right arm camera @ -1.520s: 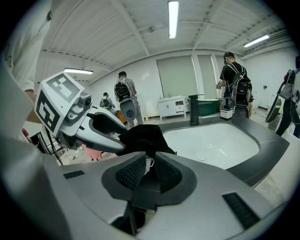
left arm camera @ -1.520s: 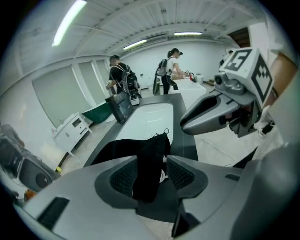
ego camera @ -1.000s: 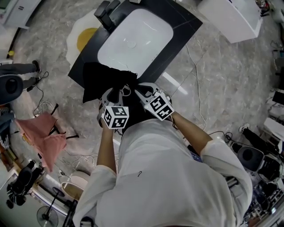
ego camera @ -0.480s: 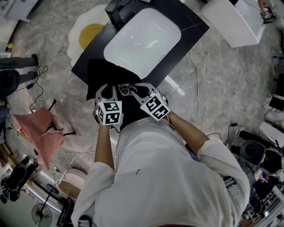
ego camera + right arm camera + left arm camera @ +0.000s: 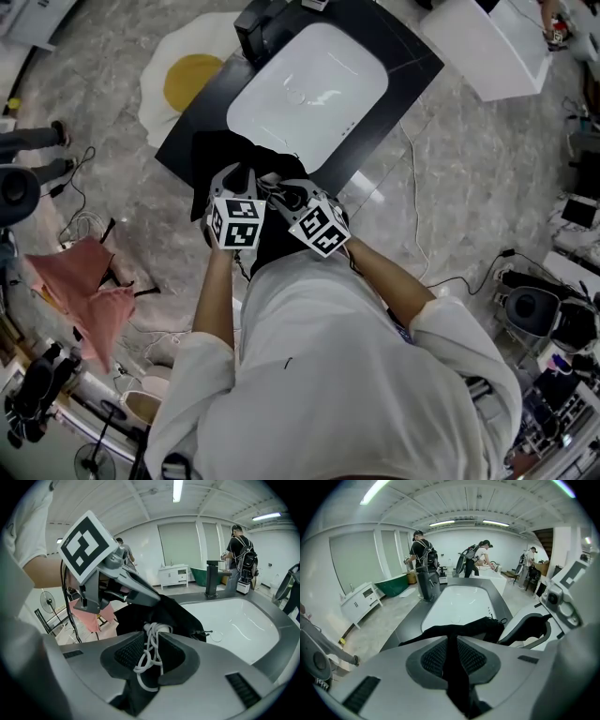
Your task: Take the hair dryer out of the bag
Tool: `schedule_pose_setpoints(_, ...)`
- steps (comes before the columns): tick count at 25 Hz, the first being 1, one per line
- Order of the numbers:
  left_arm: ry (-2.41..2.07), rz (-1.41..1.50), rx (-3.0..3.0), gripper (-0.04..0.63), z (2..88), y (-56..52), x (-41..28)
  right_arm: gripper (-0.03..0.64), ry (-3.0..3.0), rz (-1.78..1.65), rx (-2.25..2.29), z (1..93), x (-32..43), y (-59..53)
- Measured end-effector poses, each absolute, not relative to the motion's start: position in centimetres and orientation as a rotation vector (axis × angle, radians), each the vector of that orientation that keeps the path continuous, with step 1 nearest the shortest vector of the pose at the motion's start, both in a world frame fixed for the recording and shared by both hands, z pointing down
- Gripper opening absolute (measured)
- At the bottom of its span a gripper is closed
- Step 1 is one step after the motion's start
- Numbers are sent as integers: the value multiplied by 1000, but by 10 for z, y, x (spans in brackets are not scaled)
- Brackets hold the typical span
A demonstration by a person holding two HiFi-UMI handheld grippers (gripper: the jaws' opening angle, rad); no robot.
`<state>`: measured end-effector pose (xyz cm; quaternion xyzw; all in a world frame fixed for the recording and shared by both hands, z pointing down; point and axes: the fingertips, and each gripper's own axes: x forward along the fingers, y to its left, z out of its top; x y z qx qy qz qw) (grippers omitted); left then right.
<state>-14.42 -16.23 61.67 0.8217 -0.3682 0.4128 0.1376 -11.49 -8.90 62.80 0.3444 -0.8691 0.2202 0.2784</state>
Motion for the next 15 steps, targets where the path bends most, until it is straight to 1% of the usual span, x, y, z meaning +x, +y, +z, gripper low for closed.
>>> schedule_pose_setpoints(3,-1017,1167,2395,72,621,-166,-145,101,-2289,576,920,637,-118,-97)
schedule_pose_setpoints(7,-971,1114,2387,72,625,-164,-151,164,-2229,520,884,651,-122,-105)
schedule_pose_setpoints(10,-942,1071,2401,72,625,-163,-151,224,-2173,481,829,665,-121,-106)
schedule_pose_setpoints(13,-918,1013,2425,72,624,-161,-152,265,-2130,492,784,680,-125,-103)
schedule_pose_setpoints(15,-910,980,2430,72,624,-160,-154,281,-2114,517,772,687,-128,-102)
